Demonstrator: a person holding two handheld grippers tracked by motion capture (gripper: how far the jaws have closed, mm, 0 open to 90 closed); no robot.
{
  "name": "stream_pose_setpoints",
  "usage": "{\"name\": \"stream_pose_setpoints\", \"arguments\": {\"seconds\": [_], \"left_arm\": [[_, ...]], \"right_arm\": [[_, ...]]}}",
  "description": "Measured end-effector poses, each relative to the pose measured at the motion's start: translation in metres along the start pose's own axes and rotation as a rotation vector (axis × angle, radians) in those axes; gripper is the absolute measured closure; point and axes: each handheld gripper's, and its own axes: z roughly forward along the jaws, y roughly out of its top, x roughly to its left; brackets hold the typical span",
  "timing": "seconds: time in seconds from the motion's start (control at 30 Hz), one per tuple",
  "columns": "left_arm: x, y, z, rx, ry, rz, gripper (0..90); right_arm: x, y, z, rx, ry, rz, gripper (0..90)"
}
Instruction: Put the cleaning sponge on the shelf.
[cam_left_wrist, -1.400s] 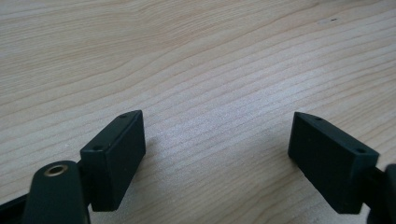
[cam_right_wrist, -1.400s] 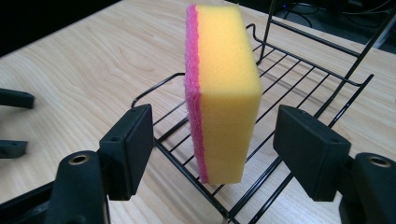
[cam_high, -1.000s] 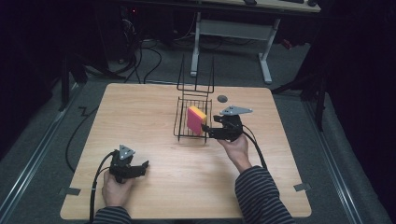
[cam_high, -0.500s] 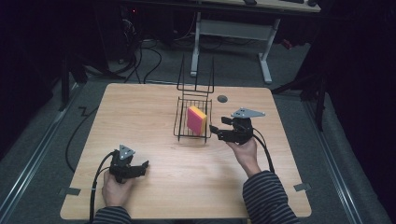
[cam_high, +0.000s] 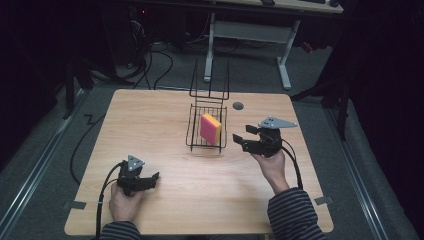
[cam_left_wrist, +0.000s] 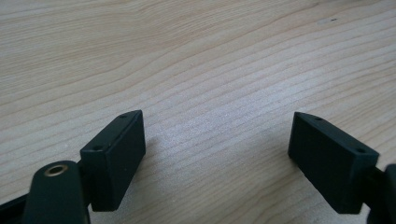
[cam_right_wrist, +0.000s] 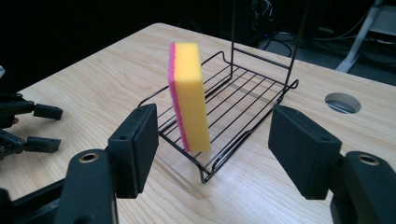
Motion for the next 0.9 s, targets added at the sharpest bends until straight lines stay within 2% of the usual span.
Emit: {"name": "stream_pose_setpoints", "arguments": {"seconds": [0.17,0.3,0.43,0.9], "left_arm": [[0.000,0.000,0.000,-0.001,-0.001,0.001,19.4],[0.000,0.000,0.000,-0.001,-0.001,0.002,19.4],[0.000,0.000,0.000,-0.001,-0.001,0.001,19.4],[0.000,0.000,0.000,-0.001,-0.001,0.002,19.4]], "right_arm": [[-0.003,-0.001,-0.011,0.007,-0.021,0.017,35.1],[-0.006,-0.006,-0.019,-0.011,-0.019,0.042,36.0],[-0.008,-0.009,-0.026,-0.019,-0.033,0.032,36.1],[-0.016,-0.024,-0.049,-0.044,-0.050,0.060,36.5]]}}
